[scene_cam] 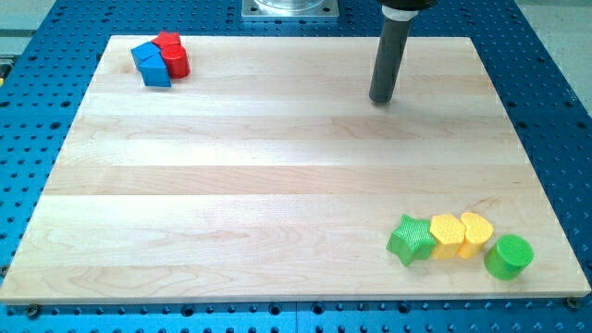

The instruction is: Put your arm at the center of the board

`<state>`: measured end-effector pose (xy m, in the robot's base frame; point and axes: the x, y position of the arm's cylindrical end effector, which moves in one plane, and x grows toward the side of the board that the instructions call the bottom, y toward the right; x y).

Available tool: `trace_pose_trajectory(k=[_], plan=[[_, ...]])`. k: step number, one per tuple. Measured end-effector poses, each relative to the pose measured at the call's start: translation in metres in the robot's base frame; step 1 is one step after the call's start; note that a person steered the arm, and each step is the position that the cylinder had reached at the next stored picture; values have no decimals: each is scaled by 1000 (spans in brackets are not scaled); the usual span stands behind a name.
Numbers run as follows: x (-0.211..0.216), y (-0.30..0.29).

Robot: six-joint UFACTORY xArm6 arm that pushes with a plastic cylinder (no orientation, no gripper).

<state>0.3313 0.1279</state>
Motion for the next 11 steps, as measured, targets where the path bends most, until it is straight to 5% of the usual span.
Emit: trace_pose_trajectory(k=[8, 9, 11], plan=[[15, -11], [61, -95], [67, -121]])
